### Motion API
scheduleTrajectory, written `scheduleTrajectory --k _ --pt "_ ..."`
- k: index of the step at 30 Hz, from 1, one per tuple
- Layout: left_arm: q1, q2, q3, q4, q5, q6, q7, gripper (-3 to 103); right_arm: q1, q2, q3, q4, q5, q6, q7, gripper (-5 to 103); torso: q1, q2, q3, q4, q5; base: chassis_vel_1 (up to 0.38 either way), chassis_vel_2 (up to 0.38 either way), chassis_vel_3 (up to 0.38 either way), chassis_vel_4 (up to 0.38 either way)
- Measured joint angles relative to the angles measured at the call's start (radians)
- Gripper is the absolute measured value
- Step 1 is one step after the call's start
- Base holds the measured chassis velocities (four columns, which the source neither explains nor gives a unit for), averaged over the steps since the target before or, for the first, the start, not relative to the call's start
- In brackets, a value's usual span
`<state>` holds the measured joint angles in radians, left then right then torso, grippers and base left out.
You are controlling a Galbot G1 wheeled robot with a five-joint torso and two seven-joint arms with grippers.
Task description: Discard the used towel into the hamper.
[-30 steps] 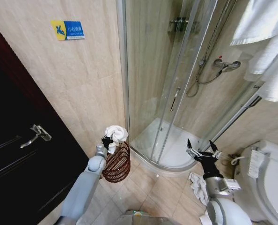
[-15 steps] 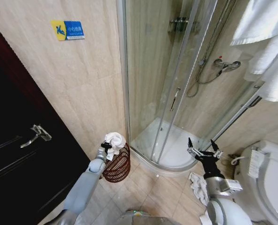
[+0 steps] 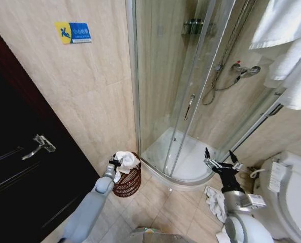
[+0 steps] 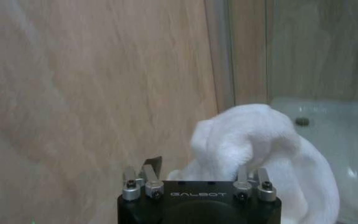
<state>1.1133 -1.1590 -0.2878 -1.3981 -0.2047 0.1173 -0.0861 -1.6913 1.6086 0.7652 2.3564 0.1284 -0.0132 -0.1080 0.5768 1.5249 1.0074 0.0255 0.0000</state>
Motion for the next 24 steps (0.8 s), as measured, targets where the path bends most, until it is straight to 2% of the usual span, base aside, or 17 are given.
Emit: scheduleTrajectory --k 1,3,4,5,7,8,9,10,12,16,18,21,22,24 --pt "0.0 0.0 0.0 0.0 0.0 0.0 0.0 64 0.0 0.0 0.0 0.0 0.0 0.0 0.0 100 0.0 0.0 0.0 0.0 0.0 0.0 0.0 0.0 0.0" --pt "0.023 0.013 -0.017 -0.034 -0.002 0.07 0.017 74 -0.007 0.0 -0.002 0.002 -0.001 0.004 -0.006 100 0.0 0.0 0.0 0.0 0.0 0.0 0.0 0.0 0.0" --pt "0.023 0.013 -0.017 -0.034 -0.002 0.07 0.017 74 -0.007 0.0 -0.002 0.002 -0.001 0.004 -0.006 100 0.0 0.0 0.0 0.0 0.0 0.0 0.0 0.0 0.0" --pt "0.033 0.02 -0.026 -0.058 -0.009 0.118 0.032 80 -0.008 0.0 -0.003 0.005 -0.003 0.006 -0.008 100 0.0 0.0 0.0 -0.0001 0.0 0.0 0.0 0.0 0.0" --pt "0.036 0.031 -0.034 -0.077 -0.013 0.177 0.058 90 -0.007 0.0 -0.003 0.009 -0.007 0.006 -0.009 100 0.0 0.0 0.0 -0.0001 0.0 0.0 0.0 0.0 0.0" --pt "0.035 0.034 -0.036 -0.082 -0.011 0.2 0.07 90 -0.005 0.0 -0.003 0.01 -0.008 0.006 -0.009 100 0.0 0.0 0.0 -0.0001 0.0 0.0 0.0 0.0 0.0" --pt "0.03 0.04 -0.038 -0.089 -0.008 0.239 0.092 96 -0.003 0.0 -0.003 0.01 -0.009 0.005 -0.01 100 0.0 0.0 0.0 -0.0001 0.0 0.0 0.0 0.0 0.0" --pt "0.03 0.04 -0.038 -0.089 -0.008 0.239 0.092 96 -0.003 0.0 -0.003 0.01 -0.009 0.005 -0.01 100 0.0 0.0 0.0 -0.0001 0.0 0.0 0.0 0.0 0.0" --pt "0.016 0.05 -0.034 -0.09 -0.006 0.273 0.117 100 -0.002 0.0 -0.003 0.011 -0.011 0.004 -0.01 100 0.0 0.0 0.0 -0.0002 0.0001 0.0 0.0 0.0 0.0" --pt "-0.021 0.068 -0.008 -0.075 -0.015 0.323 0.122 100 0.0 0.0 -0.002 0.01 -0.013 0.003 -0.01 100 0.0 0.0 0.0 -0.0002 0.0002 0.0 0.0 0.0 0.0" --pt "-0.041 0.069 0.002 -0.059 -0.019 0.314 0.112 100 0.0 0.0 -0.002 0.01 -0.015 0.003 -0.01 100 0.0 0.0 0.0 -0.0003 0.0001 0.0 0.0 0.0 0.0" --pt "-0.062 0.058 0.009 -0.041 -0.051 0.221 0.05 100 -0.005 0.0 0.0 0.02 -0.017 -0.009 -0.007 100 0.0 0.0 0.0 -0.0004 0.0001 0.0 0.0 0.0 0.0" --pt "-0.062 0.058 0.009 -0.041 -0.051 0.221 0.05 100 -0.005 0.0 0.0 0.02 -0.017 -0.009 -0.007 100 0.0 0.0 0.0 -0.0004 0.0001 0.0 0.0 0.0 0.0" --pt "-0.044 0.046 -0.011 -0.059 -0.085 0.134 0.012 100 -0.006 0.0 0.001 0.033 -0.016 -0.028 0.003 100 0.0 0.0 0.0 -0.0005 -0.0001 0.0 0.0 0.0 0.0"
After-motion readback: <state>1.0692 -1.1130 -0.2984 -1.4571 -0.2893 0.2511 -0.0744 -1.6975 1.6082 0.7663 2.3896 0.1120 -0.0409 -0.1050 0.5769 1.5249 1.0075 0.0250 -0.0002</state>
